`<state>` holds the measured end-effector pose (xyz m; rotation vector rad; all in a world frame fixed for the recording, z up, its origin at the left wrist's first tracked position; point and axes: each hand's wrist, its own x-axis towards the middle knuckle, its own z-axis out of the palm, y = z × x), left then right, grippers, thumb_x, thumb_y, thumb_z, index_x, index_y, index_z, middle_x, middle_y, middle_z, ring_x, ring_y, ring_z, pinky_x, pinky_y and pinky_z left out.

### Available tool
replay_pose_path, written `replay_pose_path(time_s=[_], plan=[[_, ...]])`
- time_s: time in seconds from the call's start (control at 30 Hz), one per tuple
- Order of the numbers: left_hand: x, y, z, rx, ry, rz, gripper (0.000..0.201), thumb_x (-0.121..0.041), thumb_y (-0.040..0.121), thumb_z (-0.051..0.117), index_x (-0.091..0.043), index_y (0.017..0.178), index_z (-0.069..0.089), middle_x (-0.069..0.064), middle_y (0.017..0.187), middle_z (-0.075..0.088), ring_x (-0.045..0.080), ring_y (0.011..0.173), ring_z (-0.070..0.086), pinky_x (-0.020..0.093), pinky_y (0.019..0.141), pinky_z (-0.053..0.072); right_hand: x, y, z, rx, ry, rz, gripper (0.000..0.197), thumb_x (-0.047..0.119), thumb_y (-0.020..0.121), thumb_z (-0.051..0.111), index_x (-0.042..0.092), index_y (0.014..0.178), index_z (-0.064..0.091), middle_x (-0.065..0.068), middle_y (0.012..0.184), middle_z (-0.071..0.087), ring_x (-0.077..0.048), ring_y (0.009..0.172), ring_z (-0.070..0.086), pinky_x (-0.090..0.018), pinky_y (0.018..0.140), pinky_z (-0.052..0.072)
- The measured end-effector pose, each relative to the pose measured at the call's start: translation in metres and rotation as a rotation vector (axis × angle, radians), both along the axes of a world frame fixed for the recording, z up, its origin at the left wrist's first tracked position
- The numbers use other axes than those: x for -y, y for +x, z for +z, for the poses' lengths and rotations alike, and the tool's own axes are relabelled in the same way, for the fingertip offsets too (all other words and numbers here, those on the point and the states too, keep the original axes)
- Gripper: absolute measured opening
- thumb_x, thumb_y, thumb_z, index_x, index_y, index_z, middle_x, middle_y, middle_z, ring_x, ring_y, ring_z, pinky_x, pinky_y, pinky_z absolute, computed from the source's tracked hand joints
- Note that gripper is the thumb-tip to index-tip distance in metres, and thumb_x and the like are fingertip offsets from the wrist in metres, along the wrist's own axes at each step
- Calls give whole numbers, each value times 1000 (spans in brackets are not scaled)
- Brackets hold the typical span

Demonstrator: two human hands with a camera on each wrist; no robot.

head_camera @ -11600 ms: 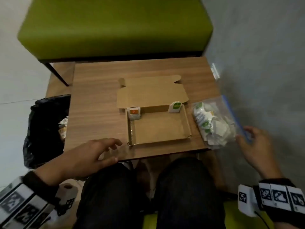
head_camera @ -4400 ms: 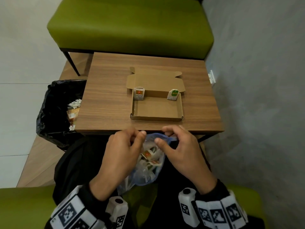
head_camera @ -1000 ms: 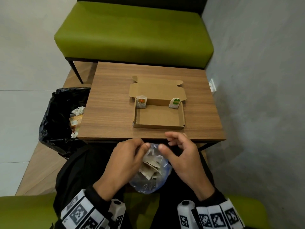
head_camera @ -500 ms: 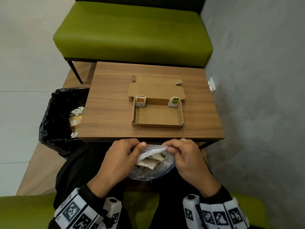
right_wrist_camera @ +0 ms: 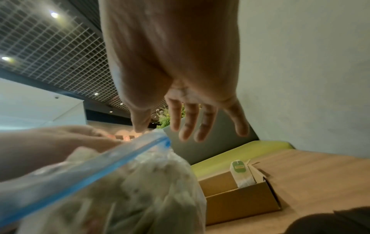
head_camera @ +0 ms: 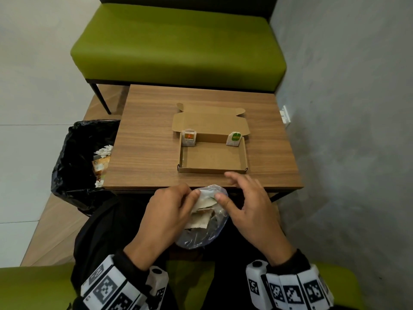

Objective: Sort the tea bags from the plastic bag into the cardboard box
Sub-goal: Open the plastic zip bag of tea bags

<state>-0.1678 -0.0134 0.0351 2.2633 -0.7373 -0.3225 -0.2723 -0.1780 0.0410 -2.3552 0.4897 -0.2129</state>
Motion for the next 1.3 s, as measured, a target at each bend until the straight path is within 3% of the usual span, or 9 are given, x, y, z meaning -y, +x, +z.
replay_pose_path(time_s=[0.17,0.27,0.43,0.6,0.7,0.8,1.03,1.13,1.3], plan=[[2,-1,0,-76,-110,121,40,-36,97,55,-21,60,55,-6,48,51,10,49,51,22,47,38,-19,-10,-4,56,70,-187,42,47,84,69,30,119,54,17,94,56,-1,85,58,-32,77,55],[3,-3,0,-118,-127,93,43,-36,98,52,-22,58,52,-8,45,45,7,43,43,20,45,35,-21,-9,-11,81,22,-177,12,24,95,61,28,106,63,15,90,65,-4,80,62,-41,76,56],[-7,5,-1,-118,-33,44,46,-39,100,47,-23,56,45,-7,47,45,8,44,43,25,48,35,-5,-6,-9,38,-99,-120,18,15,97,53,24,97,68,11,88,67,-6,78,60,-34,72,52],[-12,12,-3,-188,-13,15,44,-36,101,43,-20,61,48,-7,56,51,2,52,51,16,53,36,7,-1,-1,-79,326,-124,26,8,97,52,23,84,68,10,77,68,3,69,61,-13,60,45],[-15,13,0,-85,2,-69,21,-33,101,44,-26,97,63,-13,96,61,-2,87,57,20,77,43,2,3,2,-88,538,-112,29,3,98,49,17,81,68,6,71,67,3,61,60,-16,58,47],[-12,8,8,-31,-28,-221,31,-44,98,46,-34,126,54,-22,113,54,-3,101,54,19,85,45,-1,8,0,-107,587,-85,28,5,100,47,15,85,68,-2,76,70,-8,67,64,-26,63,53],[0,5,3,24,-72,-183,20,-33,98,54,-21,96,69,-12,84,66,3,77,61,31,69,52,-3,12,-1,-71,684,-52,27,6,101,47,15,90,70,3,73,69,-5,66,63,-22,63,51],[6,2,3,-105,-115,-67,19,-31,98,55,-21,88,68,-6,76,68,7,70,64,30,64,53,-2,8,-8,6,429,-91,17,27,99,54,23,100,70,8,90,72,-5,85,67,-30,78,55],[10,9,2,-232,-224,131,26,-29,100,51,-21,79,63,-2,69,66,6,62,62,25,56,50,-4,-10,-3,28,67,-89,49,68,82,52,34,116,62,20,106,55,-1,102,54,-25,82,49]])
